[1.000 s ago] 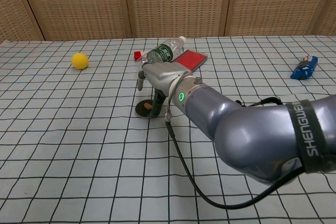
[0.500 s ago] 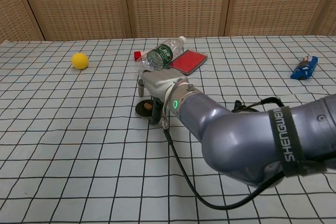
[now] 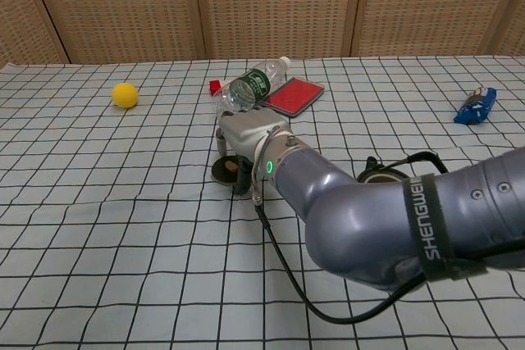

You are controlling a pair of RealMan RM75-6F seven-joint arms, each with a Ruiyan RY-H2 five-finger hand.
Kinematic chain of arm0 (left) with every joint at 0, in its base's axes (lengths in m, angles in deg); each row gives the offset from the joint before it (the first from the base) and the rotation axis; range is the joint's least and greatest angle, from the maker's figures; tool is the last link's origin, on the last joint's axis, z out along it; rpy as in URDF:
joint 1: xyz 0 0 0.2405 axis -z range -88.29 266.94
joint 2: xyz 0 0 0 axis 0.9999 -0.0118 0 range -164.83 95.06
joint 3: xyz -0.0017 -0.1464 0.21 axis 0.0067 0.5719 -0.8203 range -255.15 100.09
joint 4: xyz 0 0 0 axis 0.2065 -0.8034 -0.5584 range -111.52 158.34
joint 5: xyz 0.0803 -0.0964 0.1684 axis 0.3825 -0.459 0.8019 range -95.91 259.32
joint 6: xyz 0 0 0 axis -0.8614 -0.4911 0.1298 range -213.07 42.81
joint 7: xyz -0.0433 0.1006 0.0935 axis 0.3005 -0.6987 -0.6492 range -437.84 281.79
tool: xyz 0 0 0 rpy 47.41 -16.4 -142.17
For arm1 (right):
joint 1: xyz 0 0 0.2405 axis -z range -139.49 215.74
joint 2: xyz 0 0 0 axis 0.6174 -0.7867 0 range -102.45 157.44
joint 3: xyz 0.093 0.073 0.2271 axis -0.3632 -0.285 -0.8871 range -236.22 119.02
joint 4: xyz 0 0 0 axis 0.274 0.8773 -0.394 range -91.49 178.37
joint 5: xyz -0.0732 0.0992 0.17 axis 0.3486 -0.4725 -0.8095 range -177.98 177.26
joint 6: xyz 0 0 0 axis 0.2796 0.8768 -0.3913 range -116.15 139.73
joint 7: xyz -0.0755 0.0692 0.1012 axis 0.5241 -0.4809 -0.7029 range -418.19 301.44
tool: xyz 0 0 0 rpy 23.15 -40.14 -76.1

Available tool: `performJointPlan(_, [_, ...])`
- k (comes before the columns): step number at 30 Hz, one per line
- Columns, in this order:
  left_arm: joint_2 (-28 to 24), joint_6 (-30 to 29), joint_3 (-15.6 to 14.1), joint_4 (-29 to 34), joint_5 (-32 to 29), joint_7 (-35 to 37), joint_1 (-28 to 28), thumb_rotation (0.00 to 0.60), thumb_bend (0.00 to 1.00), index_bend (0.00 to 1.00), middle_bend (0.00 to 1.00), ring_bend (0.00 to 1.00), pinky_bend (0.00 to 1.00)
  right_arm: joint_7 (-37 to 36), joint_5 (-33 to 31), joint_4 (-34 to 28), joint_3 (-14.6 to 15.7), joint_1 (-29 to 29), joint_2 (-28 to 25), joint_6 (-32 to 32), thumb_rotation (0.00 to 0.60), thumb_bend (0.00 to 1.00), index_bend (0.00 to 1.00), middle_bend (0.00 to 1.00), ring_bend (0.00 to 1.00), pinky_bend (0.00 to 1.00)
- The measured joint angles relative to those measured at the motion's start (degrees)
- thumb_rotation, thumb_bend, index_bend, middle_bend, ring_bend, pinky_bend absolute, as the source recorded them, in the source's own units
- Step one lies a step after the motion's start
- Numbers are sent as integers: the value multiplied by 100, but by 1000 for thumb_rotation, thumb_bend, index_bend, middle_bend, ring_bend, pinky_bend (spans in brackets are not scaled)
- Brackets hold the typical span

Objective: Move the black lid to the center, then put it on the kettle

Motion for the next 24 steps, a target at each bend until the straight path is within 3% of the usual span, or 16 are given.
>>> performJointPlan(14, [-21,50,3,33,73,40,-7,600,160,0,0,0,0,193,100,-193,2,67,15,274,600,492,462,97,0,0])
performJointPlan(24, [-31,-3,48,16,62,44,-36,600,160,0,0,0,0,519,120,-1158,68,358,-341,770,600,487,459,93,0,0])
